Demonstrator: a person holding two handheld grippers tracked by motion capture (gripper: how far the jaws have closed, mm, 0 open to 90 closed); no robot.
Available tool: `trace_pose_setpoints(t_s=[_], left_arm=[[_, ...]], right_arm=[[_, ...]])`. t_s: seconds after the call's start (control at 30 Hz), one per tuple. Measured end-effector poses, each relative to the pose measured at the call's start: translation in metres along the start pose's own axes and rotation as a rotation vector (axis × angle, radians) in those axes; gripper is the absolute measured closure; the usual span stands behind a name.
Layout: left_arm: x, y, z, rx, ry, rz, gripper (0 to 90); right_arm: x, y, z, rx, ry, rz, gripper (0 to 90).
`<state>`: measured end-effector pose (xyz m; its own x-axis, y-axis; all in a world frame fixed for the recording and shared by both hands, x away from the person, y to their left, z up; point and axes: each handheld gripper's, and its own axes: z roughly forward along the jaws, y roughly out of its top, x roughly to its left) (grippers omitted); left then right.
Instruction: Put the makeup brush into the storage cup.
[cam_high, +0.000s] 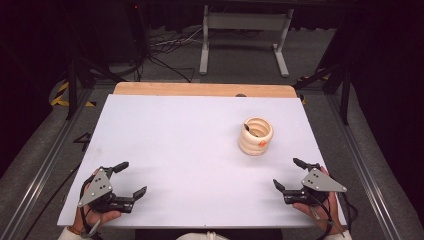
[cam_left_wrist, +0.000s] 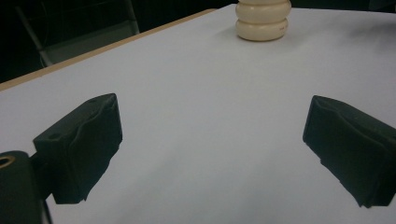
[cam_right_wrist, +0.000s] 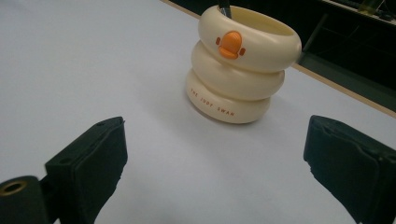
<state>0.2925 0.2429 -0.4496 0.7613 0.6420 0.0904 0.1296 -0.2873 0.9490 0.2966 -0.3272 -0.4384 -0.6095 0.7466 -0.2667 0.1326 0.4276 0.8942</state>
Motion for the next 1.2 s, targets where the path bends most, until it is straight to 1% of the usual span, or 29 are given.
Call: trace_pose_setpoints(t_s=[0.13,0.33,0.67,1.2], left_arm=[[-0.0003,-0.0005,-0.0014,-0.011,0.001,-0.005,5.6],[-0.0006,-0.0003,-0.0010,-0.010,-0.003,-0.002,5.6],[0.0000,0.0001,0.0010,-0.006,-0.002,0.000,5.6],[0.0019,0.0000,0.0016,0.001,0.001,-0.002,5.7]], right_arm=[[0.0017,0.0024,-0.0008,-0.008,-0.001,0.000,7.2],[0.0037,0.0051,-0.0029,-0.011,-0.004,-0.006,7.3],[0.0038,0.0052,-0.0022,-0.008,-0.005,0.003,7.5],[0.0056,0.0062,0.0006,0.001,0.006,0.001,8.1]])
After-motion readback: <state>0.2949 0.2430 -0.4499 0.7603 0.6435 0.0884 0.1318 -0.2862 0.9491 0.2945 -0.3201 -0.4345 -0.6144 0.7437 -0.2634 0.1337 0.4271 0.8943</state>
